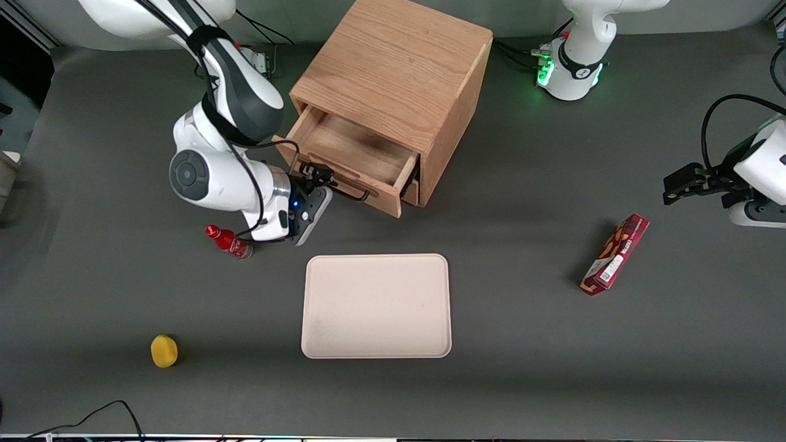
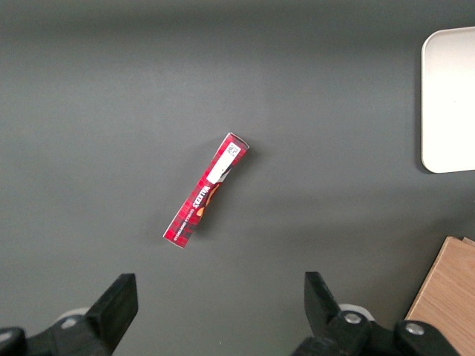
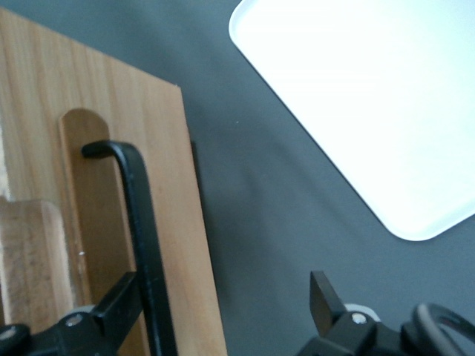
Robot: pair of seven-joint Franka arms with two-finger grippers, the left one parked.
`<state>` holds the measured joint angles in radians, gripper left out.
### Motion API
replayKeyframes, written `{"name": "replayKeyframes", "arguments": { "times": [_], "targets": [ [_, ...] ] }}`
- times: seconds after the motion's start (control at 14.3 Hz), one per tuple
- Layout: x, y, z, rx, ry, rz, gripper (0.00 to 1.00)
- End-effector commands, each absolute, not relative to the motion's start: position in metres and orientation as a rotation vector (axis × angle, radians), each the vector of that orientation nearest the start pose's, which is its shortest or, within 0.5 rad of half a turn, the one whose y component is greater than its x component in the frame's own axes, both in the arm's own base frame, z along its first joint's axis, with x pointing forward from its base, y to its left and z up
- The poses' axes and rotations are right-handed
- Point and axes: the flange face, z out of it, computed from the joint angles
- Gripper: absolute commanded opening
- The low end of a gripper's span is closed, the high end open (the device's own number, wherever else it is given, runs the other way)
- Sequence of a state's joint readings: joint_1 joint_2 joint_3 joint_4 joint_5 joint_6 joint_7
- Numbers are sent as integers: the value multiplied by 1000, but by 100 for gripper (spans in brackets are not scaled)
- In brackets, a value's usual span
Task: Open upper drawer
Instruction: 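Pull the handle with the right gripper, sliding the upper drawer out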
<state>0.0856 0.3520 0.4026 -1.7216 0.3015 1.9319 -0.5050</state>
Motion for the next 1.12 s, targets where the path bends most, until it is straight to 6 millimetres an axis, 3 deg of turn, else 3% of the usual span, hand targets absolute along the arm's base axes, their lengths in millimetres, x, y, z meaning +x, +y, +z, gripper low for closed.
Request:
{"name": "replayKeyframes", "arguments": {
  "times": [0.0, 0.35, 0.77, 0.91, 1.05],
  "targets": [
    [601, 289, 392, -2474, -1169, 164, 100],
    [629, 275, 383, -2492, -1163, 156, 100],
    [658, 243, 375, -2490, -1188, 123, 100],
    [669, 224, 369, -2506, -1167, 133, 100],
    [677, 220, 372, -2495, -1175, 153, 100]
  ]
}}
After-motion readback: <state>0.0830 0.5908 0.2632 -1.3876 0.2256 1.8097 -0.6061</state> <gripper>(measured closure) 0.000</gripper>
